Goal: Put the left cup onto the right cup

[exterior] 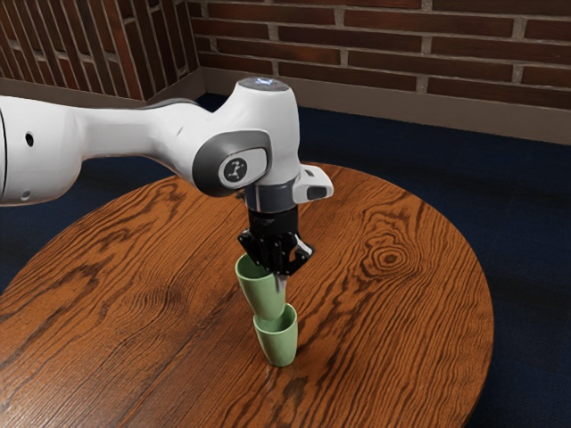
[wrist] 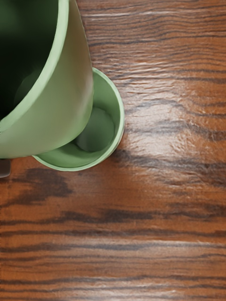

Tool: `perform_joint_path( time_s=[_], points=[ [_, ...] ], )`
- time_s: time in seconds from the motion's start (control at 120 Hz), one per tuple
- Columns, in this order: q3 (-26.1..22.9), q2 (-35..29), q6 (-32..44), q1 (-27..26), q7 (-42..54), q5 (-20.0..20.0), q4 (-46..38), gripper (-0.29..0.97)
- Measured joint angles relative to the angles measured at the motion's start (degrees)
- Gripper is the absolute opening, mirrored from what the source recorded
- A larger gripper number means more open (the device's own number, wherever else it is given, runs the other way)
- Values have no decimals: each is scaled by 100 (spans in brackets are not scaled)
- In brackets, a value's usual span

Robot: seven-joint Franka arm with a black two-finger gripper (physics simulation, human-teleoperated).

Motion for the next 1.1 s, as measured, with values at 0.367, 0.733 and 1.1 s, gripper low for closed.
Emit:
perform_joint_path(
  time_s=[0.367, 0.733, 1.1],
  points=[
    [-12, 44, 6, -44, -108, -10, -2, -10],
    [-35, 141, 83, -26, -212, 3, 9, -10],
    [-34, 239, 172, -24, -276, 2, -10, -10]
  ],
)
